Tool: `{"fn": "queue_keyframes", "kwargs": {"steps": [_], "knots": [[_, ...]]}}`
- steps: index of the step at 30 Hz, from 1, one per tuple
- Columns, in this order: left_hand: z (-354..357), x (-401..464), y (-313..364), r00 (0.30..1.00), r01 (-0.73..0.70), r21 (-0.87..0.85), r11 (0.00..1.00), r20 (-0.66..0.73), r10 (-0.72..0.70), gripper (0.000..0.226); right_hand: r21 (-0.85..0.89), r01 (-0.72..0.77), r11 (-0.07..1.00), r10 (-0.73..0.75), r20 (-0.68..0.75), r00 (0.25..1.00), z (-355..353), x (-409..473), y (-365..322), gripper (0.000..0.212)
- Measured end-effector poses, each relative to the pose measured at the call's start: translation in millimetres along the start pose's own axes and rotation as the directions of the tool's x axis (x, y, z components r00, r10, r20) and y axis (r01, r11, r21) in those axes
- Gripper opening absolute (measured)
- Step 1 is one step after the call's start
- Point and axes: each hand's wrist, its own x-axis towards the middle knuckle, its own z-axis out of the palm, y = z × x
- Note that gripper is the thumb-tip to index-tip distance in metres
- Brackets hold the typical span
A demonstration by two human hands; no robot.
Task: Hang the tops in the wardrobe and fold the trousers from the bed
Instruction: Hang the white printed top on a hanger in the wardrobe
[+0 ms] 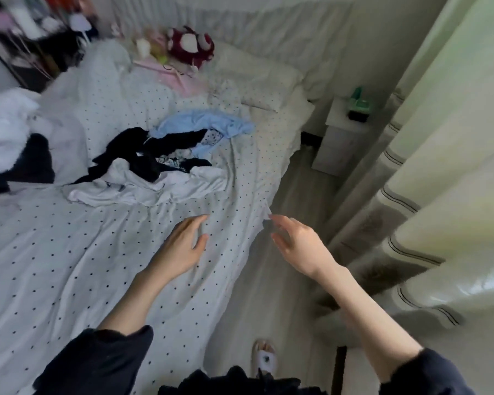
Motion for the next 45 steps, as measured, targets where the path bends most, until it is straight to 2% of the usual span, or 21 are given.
{"fn": "queue_keyframes", "kwargs": {"steps": [6,10,14,17,20,24,26,29,31,34,37,41,42,43,45], "knots": [[-3,75,-1,0.984,0.158,-0.033,0.987,-0.077,-0.160,0.045,0.021,0.145,0.989,-0.146,0.168,0.975,-23,136,14,0.042],[-7,118,-31,0.945,0.310,-0.090,0.946,-0.078,-0.317,0.044,0.037,0.238,0.971,-0.238,0.282,0.929,-12,220,13,0.043],[-21,189,-76,0.893,0.414,-0.113,0.903,-0.144,-0.427,0.044,0.067,0.281,0.957,-0.286,0.352,0.891,5,314,12,0.041],[-14,235,-105,0.864,0.473,-0.152,0.868,-0.112,-0.490,0.043,0.057,0.264,0.963,-0.264,0.396,0.879,19,370,16,0.041],[10,276,-130,0.830,0.551,-0.134,0.824,-0.015,-0.557,0.044,0.019,0.247,0.969,-0.224,0.492,0.842,45,431,26,0.041],[41,309,-157,0.757,0.653,-0.077,0.754,0.099,-0.646,0.047,-0.043,0.246,0.968,-0.165,0.628,0.761,92,491,47,0.043],[54,321,-171,0.727,0.684,-0.028,0.729,0.098,-0.679,0.050,-0.103,0.247,0.964,-0.116,0.670,0.734,119,513,58,0.045],[79,334,-189,0.672,0.740,0.015,0.673,0.048,-0.739,0.056,-0.283,0.304,0.910,-0.050,0.653,0.756,160,540,72,0.048],[102,344,-203,0.643,0.766,0.048,0.641,-0.033,-0.765,0.057,-0.352,0.344,0.871,-0.041,0.645,0.763,193,559,83,0.051],[123,354,-215,0.601,0.798,0.045,0.601,-0.135,-0.788,0.035,-0.400,0.424,0.813,-0.057,0.670,0.741,226,576,94,0.044],[133,361,-214,0.521,0.848,-0.019,0.530,-0.152,-0.840,0.015,-0.368,0.472,0.801,-0.096,0.699,0.709,234,583,102,0.029],[107,367,-188,0.357,0.909,-0.200,0.366,-0.082,-0.931,0.012,-0.173,0.301,0.938,-0.079,0.738,0.670,196,586,107,0.025],[97,368,-183,0.351,0.913,-0.194,0.359,-0.079,-0.933,0.010,-0.158,0.282,0.946,-0.077,0.737,0.671,185,588,107,0.024],[89,369,-179,0.373,0.912,-0.156,0.379,-0.066,-0.925,0.009,-0.152,0.269,0.951,-0.075,0.733,0.676,177,590,109,0.024],[64,372,-152,0.459,0.888,-0.038,0.458,0.022,-0.888,0.011,-0.156,0.277,0.948,-0.081,0.725,0.684,144,596,102,0.024]]}}
